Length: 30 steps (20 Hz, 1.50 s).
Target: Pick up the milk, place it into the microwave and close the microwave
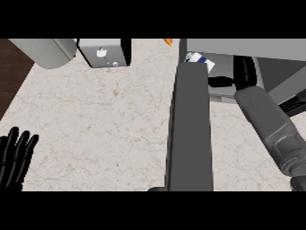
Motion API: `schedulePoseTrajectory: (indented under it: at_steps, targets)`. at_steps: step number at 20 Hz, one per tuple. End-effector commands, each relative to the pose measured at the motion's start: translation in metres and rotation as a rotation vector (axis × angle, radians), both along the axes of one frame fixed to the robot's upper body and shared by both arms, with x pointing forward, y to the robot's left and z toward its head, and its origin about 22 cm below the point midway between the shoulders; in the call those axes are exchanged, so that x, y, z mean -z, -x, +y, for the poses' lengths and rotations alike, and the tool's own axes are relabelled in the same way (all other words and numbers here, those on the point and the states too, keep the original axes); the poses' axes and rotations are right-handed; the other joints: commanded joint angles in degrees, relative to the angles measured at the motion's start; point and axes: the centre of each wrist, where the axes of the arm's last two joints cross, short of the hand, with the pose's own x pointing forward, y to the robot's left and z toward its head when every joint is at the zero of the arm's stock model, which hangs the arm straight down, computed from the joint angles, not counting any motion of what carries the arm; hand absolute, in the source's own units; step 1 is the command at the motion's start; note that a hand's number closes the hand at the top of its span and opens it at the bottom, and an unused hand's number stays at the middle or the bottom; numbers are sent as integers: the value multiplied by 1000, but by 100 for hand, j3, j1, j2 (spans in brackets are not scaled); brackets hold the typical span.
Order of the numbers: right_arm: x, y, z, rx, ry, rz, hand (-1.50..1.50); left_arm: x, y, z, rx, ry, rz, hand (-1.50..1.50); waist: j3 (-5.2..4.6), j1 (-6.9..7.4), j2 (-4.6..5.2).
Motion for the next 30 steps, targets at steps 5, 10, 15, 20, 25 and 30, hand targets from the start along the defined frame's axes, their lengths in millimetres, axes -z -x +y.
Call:
schedulePoseTrajectory:
  at_steps: [5,10,15,20,25,30]
  targets:
    - [-5,-6,36,-59,-13,42,-150,3,-6,-9,2,-29,-3,-150,3,-23,5]
    - [-6,-6,47,-4,-48,3,-150,2,4,-8,1,-20,2,-150,-2,-31,-40]
    - [-1,-2,19,37,-78,-15,-150,-3,13,-8,8,-34,0,-150,-1,-109,-70]
    - [-2,-1,-2,51,-68,-68,-150,-2,8,-4,-13,-66,7,-150,1,-154,-57]
    - [-23,-10,-15,71,-73,-84,-150,6,8,-20,8,-37,31,-150,-3,-188,-79]
    - [-8,1,-37,89,-85,-120,-150,3,5,-16,26,-25,28,-150,1,-191,-60]
